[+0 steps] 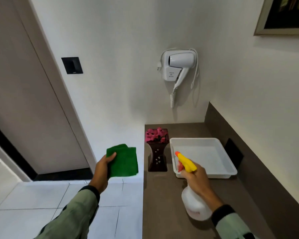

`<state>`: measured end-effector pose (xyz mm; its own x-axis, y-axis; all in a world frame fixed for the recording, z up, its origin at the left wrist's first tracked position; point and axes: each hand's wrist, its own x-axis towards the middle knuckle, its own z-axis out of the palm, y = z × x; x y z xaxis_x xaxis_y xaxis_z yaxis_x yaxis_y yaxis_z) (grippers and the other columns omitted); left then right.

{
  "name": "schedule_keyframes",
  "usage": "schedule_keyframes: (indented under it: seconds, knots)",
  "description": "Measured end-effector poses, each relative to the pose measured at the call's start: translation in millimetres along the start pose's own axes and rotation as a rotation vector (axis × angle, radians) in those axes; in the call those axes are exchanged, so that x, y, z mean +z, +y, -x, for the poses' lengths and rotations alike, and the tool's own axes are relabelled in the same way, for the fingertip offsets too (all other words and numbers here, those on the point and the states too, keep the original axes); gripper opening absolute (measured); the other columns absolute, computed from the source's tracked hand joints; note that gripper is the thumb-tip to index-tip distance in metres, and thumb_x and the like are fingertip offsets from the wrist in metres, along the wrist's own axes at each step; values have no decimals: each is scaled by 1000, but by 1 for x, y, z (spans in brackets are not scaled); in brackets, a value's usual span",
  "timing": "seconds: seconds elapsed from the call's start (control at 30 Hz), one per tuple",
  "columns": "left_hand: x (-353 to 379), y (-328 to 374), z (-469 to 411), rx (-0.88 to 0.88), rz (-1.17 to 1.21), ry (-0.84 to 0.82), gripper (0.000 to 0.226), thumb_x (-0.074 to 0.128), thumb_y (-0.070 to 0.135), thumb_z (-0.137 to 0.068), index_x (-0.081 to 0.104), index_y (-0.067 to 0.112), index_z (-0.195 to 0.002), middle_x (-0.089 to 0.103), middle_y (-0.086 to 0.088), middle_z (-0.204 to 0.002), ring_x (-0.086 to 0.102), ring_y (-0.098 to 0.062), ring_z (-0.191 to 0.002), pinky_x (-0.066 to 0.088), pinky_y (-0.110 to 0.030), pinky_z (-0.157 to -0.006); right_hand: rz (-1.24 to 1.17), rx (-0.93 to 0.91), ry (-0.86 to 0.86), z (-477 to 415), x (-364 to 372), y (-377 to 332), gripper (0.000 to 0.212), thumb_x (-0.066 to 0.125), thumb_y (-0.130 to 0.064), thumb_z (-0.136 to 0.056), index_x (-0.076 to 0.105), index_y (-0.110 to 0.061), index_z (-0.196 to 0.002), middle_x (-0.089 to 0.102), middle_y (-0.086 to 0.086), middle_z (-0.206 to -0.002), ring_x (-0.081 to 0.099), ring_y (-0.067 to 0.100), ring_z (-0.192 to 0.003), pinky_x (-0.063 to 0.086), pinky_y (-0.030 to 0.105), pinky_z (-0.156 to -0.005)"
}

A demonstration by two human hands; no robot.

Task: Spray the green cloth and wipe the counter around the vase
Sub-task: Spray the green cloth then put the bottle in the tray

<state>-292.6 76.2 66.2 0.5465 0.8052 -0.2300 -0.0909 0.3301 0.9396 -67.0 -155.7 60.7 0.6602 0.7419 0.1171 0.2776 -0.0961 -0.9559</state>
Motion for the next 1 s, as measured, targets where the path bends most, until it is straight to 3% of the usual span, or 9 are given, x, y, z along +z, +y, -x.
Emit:
schedule_keyframes:
  seconds: [0.1, 0.17, 0.27, 0.4, 0.47, 0.53, 0.6, 0.8, 1.0]
  knots:
    - [-5, 12, -6, 34, 80, 47, 40, 54, 26, -99, 62, 13, -136, 69, -13, -132, 64, -34, -122, 51, -49, -101, 4, 28, 30, 22, 4, 10, 31, 60, -8, -73, 73, -9, -102, 64, -2, -73, 56, 12, -68, 45, 21, -65]
    - [-6, 19, -9, 43, 108, 57, 41, 54, 26, -99, 61, 12, -136, 67, -14, -134, 62, -34, -125, 47, -53, -107, -27, 42, 36, 31, 0, 13, 29, 61, 2, -81, 72, -10, -105, 62, -3, -73, 55, 15, -71, 45, 24, -66]
    - [-4, 26, -12, 51, 96, 38, 41, 54, 26, -98, 62, 12, -136, 67, -14, -135, 62, -34, -125, 43, -56, -112, -1, 27, 41, 39, -11, 14, 47, 56, 14, -82, 69, -14, -117, 63, 2, -80, 57, 15, -77, 47, 25, -70]
    - [3, 27, -16, 52, 81, 33, 41, 54, 26, -98, 62, 12, -136, 67, -14, -135, 62, -34, -125, 43, -55, -112, -6, -5, -12, 44, -16, 8, 66, 57, 14, -78, 61, -31, -126, 68, 1, -97, 61, 6, -88, 50, 21, -78]
    - [9, 26, -17, 43, 76, 20, 41, 54, 26, -98, 62, 12, -136, 67, -14, -135, 61, -34, -126, 43, -55, -112, 13, 1, 4, 42, -15, 9, 59, 55, 18, -79, 66, -19, -123, 69, 3, -91, 62, 16, -86, 50, 25, -75]
    - [14, 26, -18, 38, 72, 11, 41, 55, 26, -97, 63, 12, -135, 67, -13, -134, 62, -34, -125, 43, -54, -113, 18, 2, 40, 39, -12, 8, 36, 56, 15, -82, 70, -2, -111, 63, 8, -79, 58, 20, -76, 48, 29, -67]
    - [20, 25, -19, 28, 63, 5, 40, 55, 26, -97, 64, 12, -134, 68, -13, -133, 62, -33, -124, 43, -54, -112, 17, 15, 59, 36, -13, 8, 25, 56, 13, -84, 68, 3, -104, 62, 19, -79, 57, 23, -74, 47, 32, -66]
    - [23, 22, -20, 21, 70, -1, 40, 55, 26, -97, 63, 12, -134, 69, -12, -132, 64, -32, -122, 46, -52, -110, 82, 4, 50, 27, -17, 15, 32, 58, 7, -83, 69, -8, -110, 71, 8, -94, 65, 19, -89, 55, 28, -75]
    - [28, 16, -22, 18, 48, -11, 40, 56, 25, -96, 64, 11, -132, 69, -13, -131, 64, -34, -123, 45, -54, -110, 255, 6, 345, -8, -38, 15, 20, 65, -14, -85, 54, -24, -72, 58, 5, -78, 60, 18, -71, 45, 26, -56]
